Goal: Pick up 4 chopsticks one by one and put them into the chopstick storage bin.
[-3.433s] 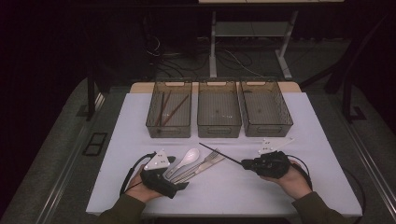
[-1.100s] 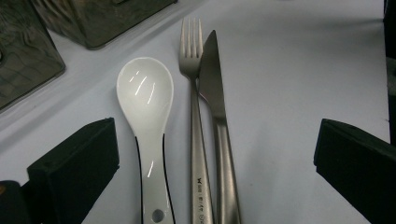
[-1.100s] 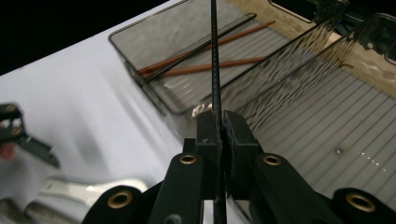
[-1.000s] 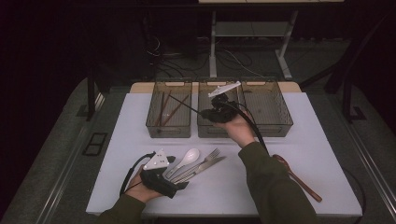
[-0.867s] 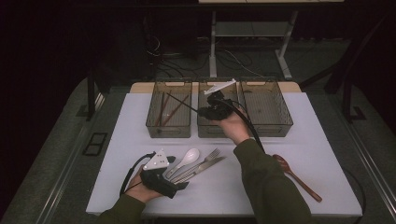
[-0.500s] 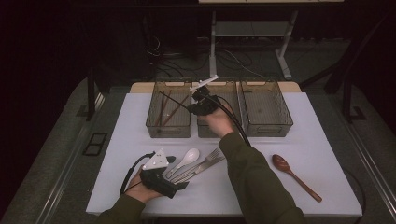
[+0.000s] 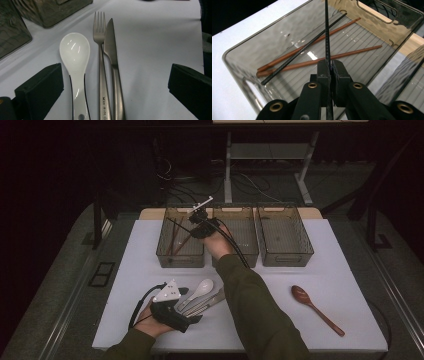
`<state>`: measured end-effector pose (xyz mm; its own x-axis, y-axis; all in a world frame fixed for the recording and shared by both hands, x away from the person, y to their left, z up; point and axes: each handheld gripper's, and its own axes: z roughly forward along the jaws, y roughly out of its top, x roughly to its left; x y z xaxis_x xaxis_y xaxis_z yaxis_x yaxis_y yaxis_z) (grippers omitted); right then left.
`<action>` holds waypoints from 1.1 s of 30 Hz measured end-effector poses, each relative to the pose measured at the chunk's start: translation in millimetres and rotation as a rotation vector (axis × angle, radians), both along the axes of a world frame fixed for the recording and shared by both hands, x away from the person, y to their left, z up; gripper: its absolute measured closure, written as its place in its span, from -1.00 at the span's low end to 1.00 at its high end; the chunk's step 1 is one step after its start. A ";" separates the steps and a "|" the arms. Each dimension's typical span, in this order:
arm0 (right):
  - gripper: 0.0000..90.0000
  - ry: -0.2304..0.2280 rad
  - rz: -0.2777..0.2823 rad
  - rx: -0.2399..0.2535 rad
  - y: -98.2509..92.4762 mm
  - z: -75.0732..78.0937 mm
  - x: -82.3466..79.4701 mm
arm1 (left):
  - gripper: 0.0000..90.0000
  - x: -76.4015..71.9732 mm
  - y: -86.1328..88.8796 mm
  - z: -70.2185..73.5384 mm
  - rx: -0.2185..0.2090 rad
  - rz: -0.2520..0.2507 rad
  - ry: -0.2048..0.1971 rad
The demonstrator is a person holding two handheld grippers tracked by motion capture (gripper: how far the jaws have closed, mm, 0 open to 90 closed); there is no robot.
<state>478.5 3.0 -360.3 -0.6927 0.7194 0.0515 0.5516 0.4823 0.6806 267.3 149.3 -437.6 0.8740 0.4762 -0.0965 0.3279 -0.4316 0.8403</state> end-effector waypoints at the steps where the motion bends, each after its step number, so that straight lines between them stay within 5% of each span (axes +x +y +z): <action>1: 0.90 0.001 -0.002 0.000 2.3 0.2 0.8 | -1.00 0.1 -0.1 -0.1 0.000 0.000 0.000; 9: 0.88 0.008 -0.013 -0.006 10.2 -1.1 4.7 | -1.00 0.6 0.0 -0.1 0.006 -0.006 -0.005; 18: 0.53 0.007 -0.005 0.008 6.5 -0.4 4.0 | -1.00 0.4 -0.7 -0.2 0.006 -0.007 -0.002; 25: 0.33 0.028 0.026 0.093 -5.0 -0.4 0.1 | -1.00 0.1 0.1 0.6 0.013 -0.010 -0.001; 33: 0.10 -0.013 0.106 0.162 -23.8 7.2 -13.6 | -1.00 0.1 0.7 1.2 0.010 -0.011 -0.006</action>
